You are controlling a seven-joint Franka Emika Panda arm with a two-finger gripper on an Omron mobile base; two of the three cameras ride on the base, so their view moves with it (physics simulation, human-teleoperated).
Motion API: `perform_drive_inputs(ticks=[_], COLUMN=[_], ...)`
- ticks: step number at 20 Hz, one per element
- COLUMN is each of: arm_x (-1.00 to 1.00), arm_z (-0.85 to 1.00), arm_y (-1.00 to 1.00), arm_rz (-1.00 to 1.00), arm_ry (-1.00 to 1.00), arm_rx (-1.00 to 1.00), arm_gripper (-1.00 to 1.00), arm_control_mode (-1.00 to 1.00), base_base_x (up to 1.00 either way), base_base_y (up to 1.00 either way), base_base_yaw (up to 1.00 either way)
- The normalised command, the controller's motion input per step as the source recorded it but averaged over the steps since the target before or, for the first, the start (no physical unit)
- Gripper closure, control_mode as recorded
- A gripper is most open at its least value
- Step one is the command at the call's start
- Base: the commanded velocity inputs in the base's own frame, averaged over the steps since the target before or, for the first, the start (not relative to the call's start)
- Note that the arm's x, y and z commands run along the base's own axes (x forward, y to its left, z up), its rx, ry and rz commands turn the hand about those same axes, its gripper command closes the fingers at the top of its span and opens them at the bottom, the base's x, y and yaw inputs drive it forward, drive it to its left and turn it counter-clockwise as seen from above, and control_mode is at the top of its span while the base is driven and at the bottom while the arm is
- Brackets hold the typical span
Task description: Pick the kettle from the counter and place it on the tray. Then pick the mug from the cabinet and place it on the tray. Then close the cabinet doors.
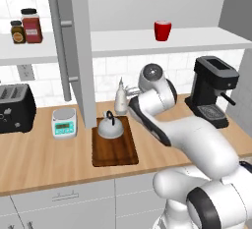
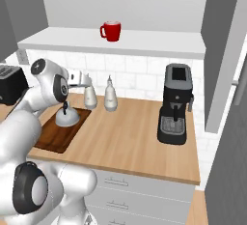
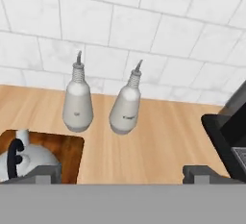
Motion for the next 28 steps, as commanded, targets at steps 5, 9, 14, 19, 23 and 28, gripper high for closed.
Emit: perform_drive_inputs(ticks=[5,9,14,19,23,28], arm_x=[0.0,-0.05,-0.12,-0.2,-0.3,-0.14], arm_z=[0.77,0.87,0.89,0.64,0.25,0.07], arm_y=[-0.08,-0.09,-0.17,-0.3,-0.32,-0.23], arm_rz=[-0.06,-0.1,-0.07,-0.09,-0.05,-0.08], arm_ry=[-0.32,-0.27,-0.19,-0.17,-0.16,-0.12], arm_rx=[0.0,0.0,0.0,0.02,0.03,0.1], arm_gripper=[-1.0,-1.0,-1.0,-1.0,-1.0,-1.0], arm_control_mode=[-1.0,-1.0,-1.0,-1.0,-1.0,-1.0], base_base_x=[0.0,0.0,0.0,0.0,0.0,0.0], base_base_y=[0.0,0.0,0.0,0.0,0.0,0.0], base_base_yaw=[0.0,0.0,0.0,0.0,0.0,0.0])
